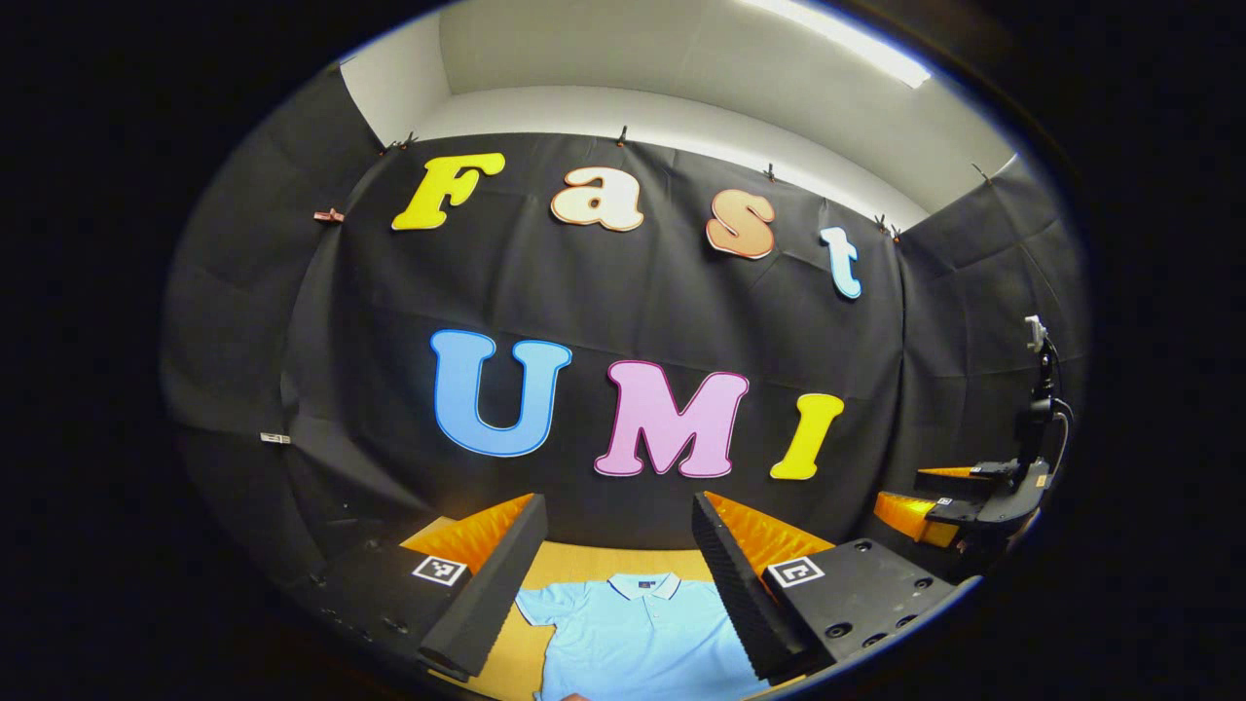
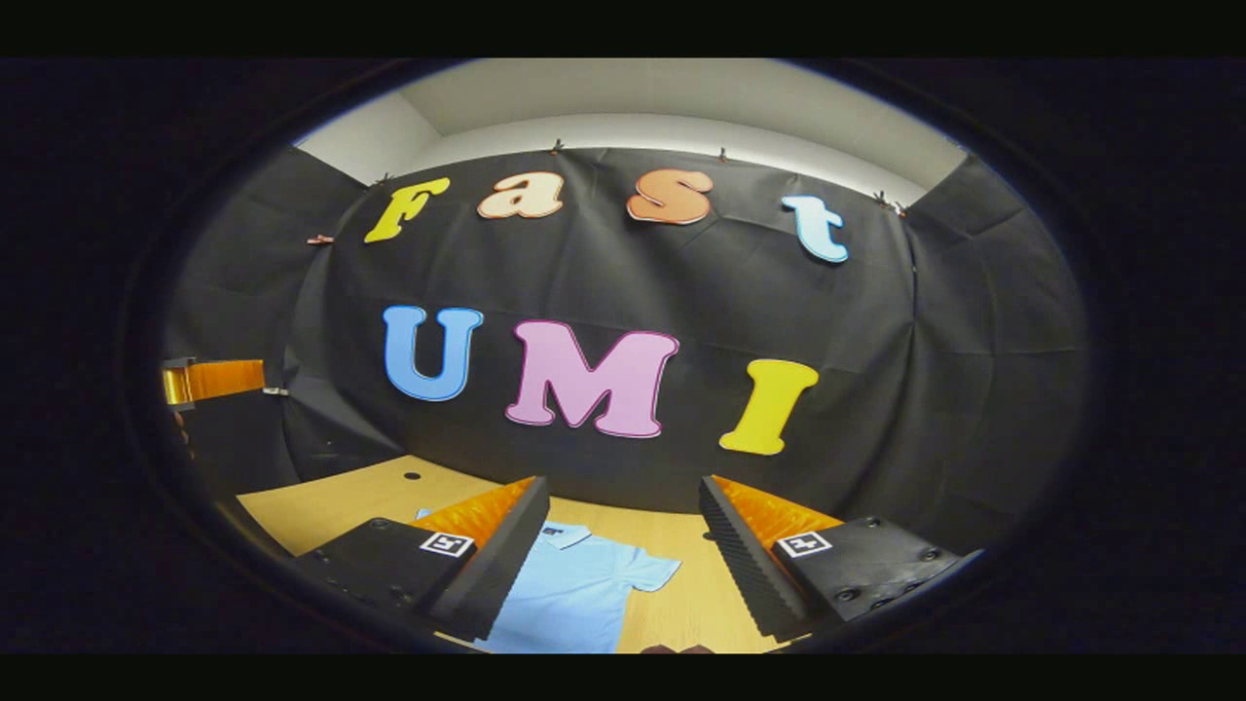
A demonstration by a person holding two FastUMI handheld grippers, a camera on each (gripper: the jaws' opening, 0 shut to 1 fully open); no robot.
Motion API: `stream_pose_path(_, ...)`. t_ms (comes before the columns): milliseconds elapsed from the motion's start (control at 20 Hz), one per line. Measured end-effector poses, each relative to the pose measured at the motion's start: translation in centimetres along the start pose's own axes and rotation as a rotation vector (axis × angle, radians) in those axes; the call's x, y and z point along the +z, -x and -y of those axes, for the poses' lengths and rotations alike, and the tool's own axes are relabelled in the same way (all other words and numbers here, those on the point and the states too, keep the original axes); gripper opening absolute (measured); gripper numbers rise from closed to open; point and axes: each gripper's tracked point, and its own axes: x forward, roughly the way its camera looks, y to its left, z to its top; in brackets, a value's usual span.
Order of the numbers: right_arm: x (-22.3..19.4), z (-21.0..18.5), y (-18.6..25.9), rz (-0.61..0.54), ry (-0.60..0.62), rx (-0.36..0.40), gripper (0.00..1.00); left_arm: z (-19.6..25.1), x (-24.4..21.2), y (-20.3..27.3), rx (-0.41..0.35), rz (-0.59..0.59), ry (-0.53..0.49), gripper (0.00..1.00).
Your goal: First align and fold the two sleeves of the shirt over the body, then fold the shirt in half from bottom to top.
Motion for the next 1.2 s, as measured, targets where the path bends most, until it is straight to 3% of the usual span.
stream_pose_path(300, -1.5, 2.1, -5.5, -0.059, -0.049, 0.005, 0.97, -0.5, -1.3, -2.4, -0.027, -0.039, 0.024, 0.96)
stream_pose_path(650, -6.9, 4.8, -15.7, -0.158, -0.034, 0.022, 0.97, -0.7, -2.6, -6.5, 0.018, -0.059, 0.021, 0.96)
stream_pose_path(950, -17.4, 5.9, -24.7, -0.328, -0.038, 0.082, 0.98, 0.3, -4.0, -10.7, 0.067, -0.057, -0.018, 0.96)
stream_pose_path(1200, -29.0, 7.9, -29.8, -0.509, -0.078, 0.055, 0.97, 0.7, -6.2, -13.1, 0.125, -0.110, -0.075, 0.96)
